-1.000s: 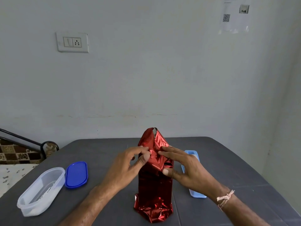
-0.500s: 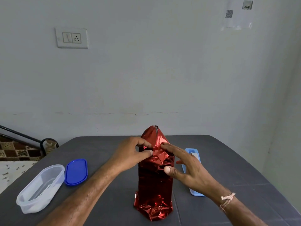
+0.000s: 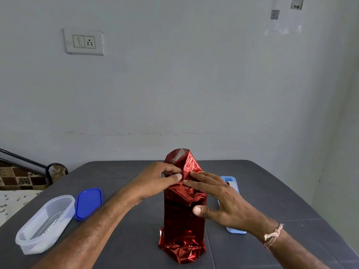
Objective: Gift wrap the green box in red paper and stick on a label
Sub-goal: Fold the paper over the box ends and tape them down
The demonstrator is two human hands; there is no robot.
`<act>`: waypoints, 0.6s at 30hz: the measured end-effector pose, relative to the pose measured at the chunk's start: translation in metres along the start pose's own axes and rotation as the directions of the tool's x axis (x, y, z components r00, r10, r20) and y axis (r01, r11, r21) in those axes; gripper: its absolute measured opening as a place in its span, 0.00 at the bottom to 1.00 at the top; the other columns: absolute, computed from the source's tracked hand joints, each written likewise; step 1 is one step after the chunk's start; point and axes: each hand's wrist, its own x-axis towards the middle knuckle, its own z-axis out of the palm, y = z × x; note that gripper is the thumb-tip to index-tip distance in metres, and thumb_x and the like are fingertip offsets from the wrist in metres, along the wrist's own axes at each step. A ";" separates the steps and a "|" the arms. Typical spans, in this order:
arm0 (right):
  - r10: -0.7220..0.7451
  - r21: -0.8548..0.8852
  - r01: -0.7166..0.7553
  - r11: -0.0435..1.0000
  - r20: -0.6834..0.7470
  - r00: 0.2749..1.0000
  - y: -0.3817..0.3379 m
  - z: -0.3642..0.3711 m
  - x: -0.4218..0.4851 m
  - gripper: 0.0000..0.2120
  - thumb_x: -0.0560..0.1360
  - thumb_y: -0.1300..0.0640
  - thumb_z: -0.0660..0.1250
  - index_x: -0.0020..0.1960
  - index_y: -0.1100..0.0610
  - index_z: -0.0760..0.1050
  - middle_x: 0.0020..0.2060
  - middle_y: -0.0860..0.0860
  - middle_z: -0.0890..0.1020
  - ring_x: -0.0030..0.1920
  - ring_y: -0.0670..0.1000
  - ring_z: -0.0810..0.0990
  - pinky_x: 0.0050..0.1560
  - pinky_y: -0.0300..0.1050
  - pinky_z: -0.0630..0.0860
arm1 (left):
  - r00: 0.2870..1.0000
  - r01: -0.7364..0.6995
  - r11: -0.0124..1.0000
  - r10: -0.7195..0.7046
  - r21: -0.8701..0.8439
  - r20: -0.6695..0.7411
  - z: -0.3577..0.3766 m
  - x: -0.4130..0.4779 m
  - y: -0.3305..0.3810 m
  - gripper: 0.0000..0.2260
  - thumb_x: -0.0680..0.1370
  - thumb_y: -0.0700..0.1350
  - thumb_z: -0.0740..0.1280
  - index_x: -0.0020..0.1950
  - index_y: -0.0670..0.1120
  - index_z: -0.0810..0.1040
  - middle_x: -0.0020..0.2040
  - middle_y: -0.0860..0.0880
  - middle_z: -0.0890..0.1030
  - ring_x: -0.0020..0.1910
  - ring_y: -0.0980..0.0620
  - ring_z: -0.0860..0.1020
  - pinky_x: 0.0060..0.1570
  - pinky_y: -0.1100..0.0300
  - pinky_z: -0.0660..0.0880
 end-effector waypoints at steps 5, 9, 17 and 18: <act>-0.015 -0.074 0.015 0.997 0.000 1.000 -0.004 0.000 -0.002 0.39 0.72 0.22 0.57 0.80 0.34 0.55 0.79 0.32 0.56 0.80 0.39 0.51 0.77 0.49 0.60 | 0.991 -0.007 0.999 0.000 -0.053 -0.136 0.007 0.007 0.008 0.11 0.78 0.58 0.71 0.50 0.53 0.88 0.47 0.59 0.86 0.47 0.66 0.82 0.45 0.74 0.75; -0.011 -0.063 0.009 0.998 -0.033 0.999 -0.005 0.001 -0.004 0.41 0.73 0.24 0.60 0.80 0.40 0.55 0.75 0.32 0.60 0.78 0.36 0.56 0.74 0.43 0.65 | 0.968 0.039 0.997 -0.020 0.072 -0.249 0.014 0.019 0.013 0.12 0.73 0.62 0.75 0.41 0.54 0.87 0.39 0.59 0.86 0.42 0.62 0.83 0.47 0.60 0.81; 0.034 0.127 -0.018 0.992 -0.123 0.992 0.000 0.006 -0.008 0.38 0.74 0.27 0.64 0.78 0.41 0.58 0.73 0.32 0.67 0.73 0.33 0.65 0.65 0.23 0.64 | 0.942 0.084 0.996 -0.068 0.036 -0.328 0.024 0.030 0.006 0.09 0.72 0.56 0.78 0.36 0.53 0.86 0.38 0.59 0.85 0.45 0.61 0.83 0.52 0.49 0.82; 0.041 0.135 -0.021 0.991 -0.152 0.988 0.001 0.008 -0.009 0.37 0.74 0.27 0.63 0.77 0.42 0.60 0.72 0.30 0.67 0.72 0.32 0.66 0.64 0.24 0.65 | 0.942 0.079 0.997 -0.066 0.025 -0.328 0.025 0.030 0.004 0.09 0.72 0.56 0.78 0.36 0.53 0.86 0.39 0.60 0.86 0.46 0.62 0.83 0.53 0.49 0.82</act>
